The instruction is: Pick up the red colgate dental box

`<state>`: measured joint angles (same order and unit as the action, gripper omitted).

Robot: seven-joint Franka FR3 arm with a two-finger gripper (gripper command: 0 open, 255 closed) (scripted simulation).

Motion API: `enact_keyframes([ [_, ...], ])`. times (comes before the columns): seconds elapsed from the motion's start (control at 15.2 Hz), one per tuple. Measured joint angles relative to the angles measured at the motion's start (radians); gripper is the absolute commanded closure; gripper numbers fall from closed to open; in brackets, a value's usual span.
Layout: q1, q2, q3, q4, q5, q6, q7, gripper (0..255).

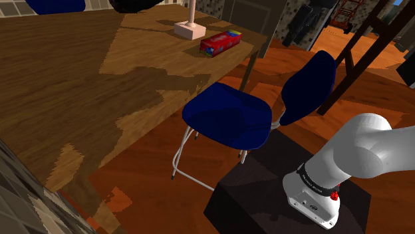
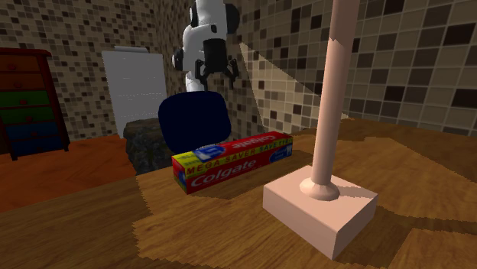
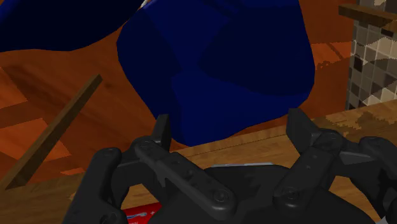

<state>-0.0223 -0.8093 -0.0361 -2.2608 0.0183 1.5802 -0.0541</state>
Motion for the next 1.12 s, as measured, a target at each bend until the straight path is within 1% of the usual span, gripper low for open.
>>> enact_keyframes([
  [0.07, 0.000, 0.000, 0.000, 0.000, 0.000, 0.000, 0.000, 0],
  [0.2, -0.013, 0.040, 0.018, 0.015, 0.009, 0.021, 0.050, 0],
  [0.53, -0.063, 0.229, 0.089, 0.122, 0.036, 0.083, 0.259, 0],
  [0.86, -0.114, 0.441, 0.136, 0.268, 0.035, 0.129, 0.471, 0],
  [0.99, -0.130, 0.509, 0.149, 0.327, 0.030, 0.128, 0.555, 0],
  [1.12, -0.146, 0.608, 0.155, 0.417, 0.019, 0.127, 0.634, 0],
])
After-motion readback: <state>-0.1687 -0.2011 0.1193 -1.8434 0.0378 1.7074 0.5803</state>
